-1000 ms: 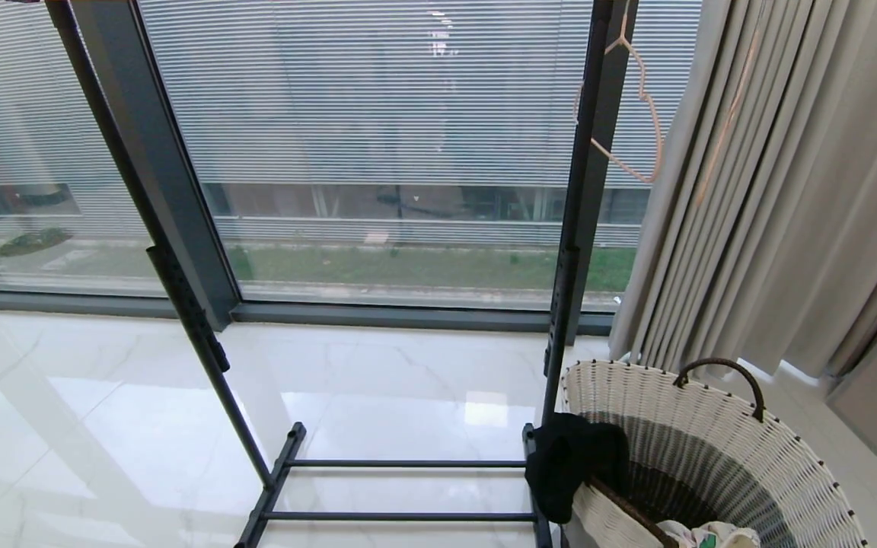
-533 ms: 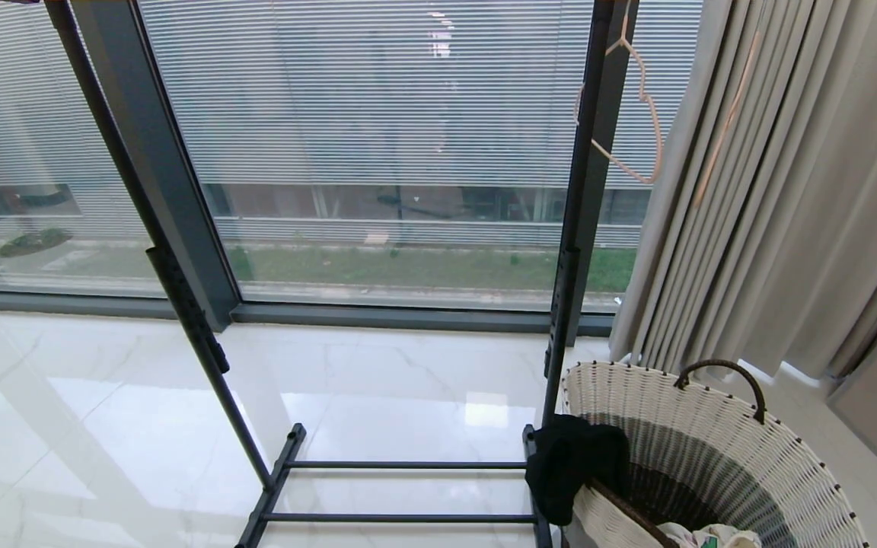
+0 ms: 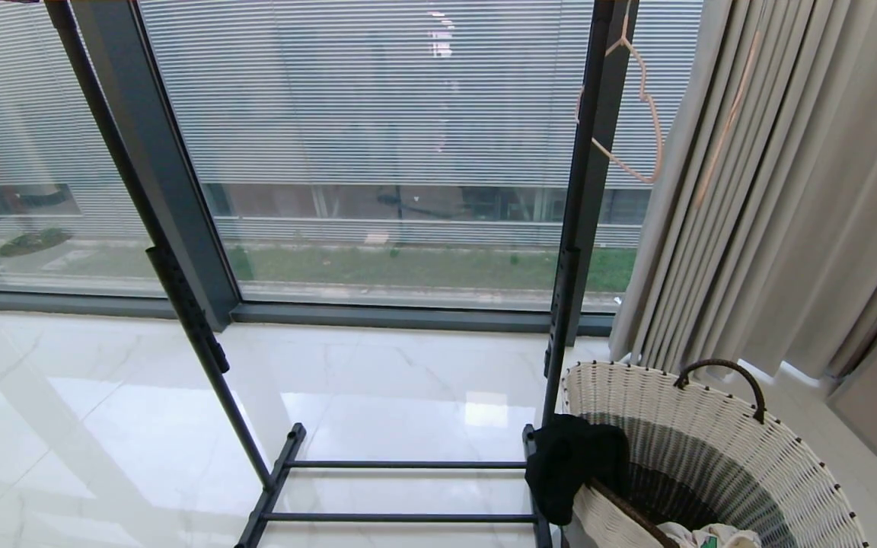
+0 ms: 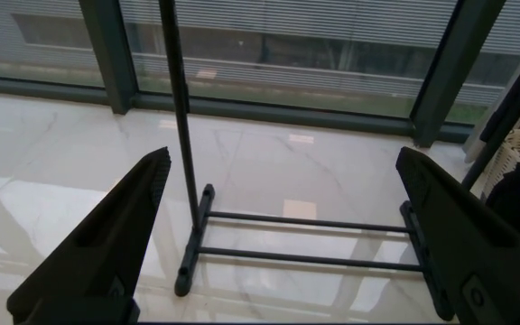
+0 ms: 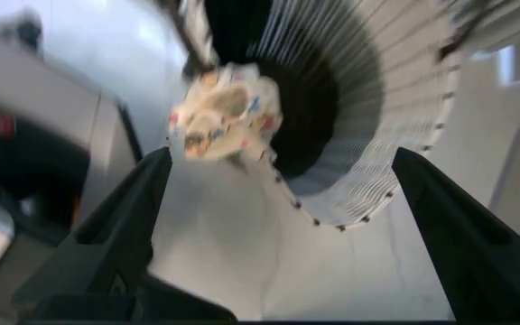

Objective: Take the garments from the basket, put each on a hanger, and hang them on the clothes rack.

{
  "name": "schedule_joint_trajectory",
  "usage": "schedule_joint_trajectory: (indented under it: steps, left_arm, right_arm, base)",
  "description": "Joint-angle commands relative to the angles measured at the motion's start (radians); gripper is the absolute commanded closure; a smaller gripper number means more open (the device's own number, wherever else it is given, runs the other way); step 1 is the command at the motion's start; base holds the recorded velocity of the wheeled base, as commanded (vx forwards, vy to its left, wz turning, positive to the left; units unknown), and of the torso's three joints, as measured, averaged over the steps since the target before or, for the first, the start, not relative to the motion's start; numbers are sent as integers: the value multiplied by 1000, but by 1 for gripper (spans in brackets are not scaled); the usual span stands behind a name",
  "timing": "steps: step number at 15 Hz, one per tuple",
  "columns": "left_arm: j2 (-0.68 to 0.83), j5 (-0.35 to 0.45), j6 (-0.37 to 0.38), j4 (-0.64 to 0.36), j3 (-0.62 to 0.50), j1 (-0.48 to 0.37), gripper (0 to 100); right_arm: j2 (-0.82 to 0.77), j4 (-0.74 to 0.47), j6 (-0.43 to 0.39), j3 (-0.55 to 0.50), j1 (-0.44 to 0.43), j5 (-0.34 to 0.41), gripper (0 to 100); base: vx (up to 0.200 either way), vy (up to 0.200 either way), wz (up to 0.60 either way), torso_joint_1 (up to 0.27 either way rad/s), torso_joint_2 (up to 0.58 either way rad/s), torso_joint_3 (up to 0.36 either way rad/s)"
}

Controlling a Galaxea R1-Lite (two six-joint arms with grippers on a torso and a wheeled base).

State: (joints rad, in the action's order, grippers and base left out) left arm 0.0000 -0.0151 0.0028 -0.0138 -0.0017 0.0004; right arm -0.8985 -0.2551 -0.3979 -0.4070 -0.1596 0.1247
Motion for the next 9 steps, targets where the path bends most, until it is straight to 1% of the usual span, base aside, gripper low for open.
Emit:
schedule_joint_trajectory:
  steps: [1,3,6,9]
  left_arm:
    - [0,0,0,0,0,3,0]
    - [0,0,0,0,0,1,0]
    - [0,0,0,0,0,1,0]
    - [0,0,0,0,0,1,0]
  right_arm:
    - [-407,-16,-157,-50,-21,0,0]
    - [-494,14,-168,-47,-21,-3,0]
    - [-568,63,-167,-49,-21,-16,0]
    - [-660,191,-165,-49,-21,-19,0]
  base:
    - [0,0,0,0,0,0]
    - [0,0,0,0,0,0]
    - [0,0,0,0,0,0]
    - [0,0,0,0,0,0]
